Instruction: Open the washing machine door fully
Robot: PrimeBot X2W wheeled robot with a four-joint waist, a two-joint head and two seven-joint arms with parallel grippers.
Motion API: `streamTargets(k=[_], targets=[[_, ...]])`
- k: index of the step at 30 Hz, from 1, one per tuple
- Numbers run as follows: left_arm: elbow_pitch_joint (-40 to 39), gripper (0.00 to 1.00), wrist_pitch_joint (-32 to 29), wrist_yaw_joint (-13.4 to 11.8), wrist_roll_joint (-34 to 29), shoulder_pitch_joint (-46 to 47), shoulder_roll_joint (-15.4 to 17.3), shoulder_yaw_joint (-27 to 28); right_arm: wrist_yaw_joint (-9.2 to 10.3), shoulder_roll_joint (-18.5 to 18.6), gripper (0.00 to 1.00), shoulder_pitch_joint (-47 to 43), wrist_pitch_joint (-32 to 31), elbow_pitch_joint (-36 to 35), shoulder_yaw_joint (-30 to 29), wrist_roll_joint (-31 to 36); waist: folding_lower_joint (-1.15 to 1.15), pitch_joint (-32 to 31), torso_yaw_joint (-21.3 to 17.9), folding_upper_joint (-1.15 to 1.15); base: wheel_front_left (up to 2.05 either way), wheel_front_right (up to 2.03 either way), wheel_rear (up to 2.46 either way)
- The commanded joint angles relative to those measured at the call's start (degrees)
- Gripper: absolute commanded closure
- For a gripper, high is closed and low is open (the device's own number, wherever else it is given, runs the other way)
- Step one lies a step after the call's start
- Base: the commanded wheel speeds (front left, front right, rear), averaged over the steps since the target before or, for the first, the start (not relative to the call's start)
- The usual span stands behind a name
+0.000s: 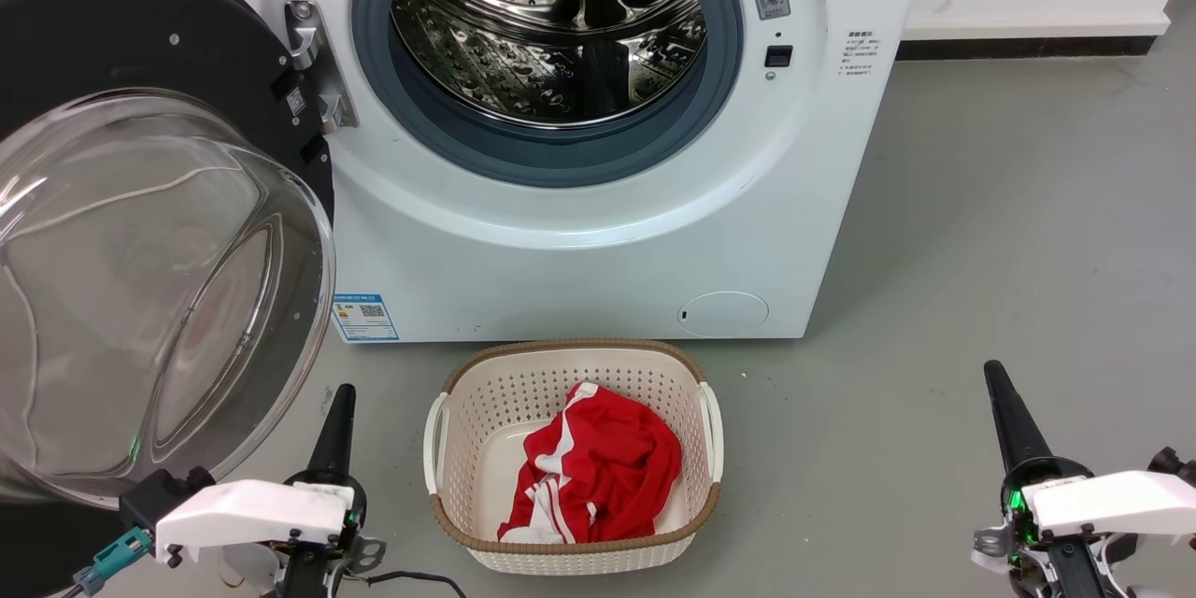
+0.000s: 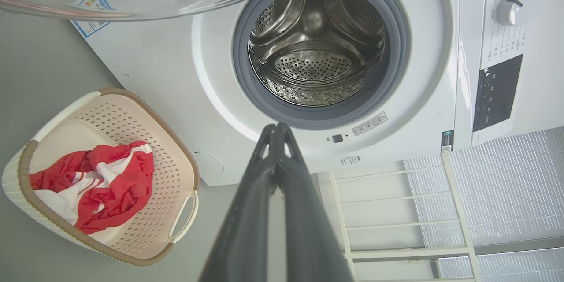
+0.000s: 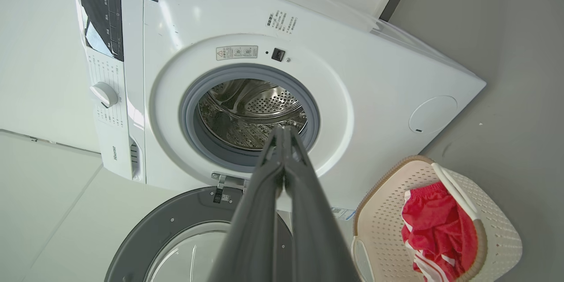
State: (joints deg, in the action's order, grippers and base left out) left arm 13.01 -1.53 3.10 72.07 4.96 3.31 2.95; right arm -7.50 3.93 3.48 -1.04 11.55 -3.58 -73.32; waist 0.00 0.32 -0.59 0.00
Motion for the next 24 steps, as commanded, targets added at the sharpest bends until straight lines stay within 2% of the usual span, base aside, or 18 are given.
streamTargets(k=[1, 24], targets=[[-0.2, 1.0, -0.3, 0.4, 1.1, 1.1, 0.0, 0.4, 0.0, 0.3, 1.0, 1.2, -0.1, -0.1, -0.2, -1.1, 0.0, 0.0, 0.0, 0.0, 0.0, 0.0, 0.0], [0.6, 1.0, -3.2, 2.9, 12.3, 1.5, -0.3, 2.4, 0.01, 0.1, 1.0, 2.3, -2.7, 1.4, -1.0, -12.3, 0.0, -0.1, 0.3, 0.0, 0.0, 0.0, 0.0]])
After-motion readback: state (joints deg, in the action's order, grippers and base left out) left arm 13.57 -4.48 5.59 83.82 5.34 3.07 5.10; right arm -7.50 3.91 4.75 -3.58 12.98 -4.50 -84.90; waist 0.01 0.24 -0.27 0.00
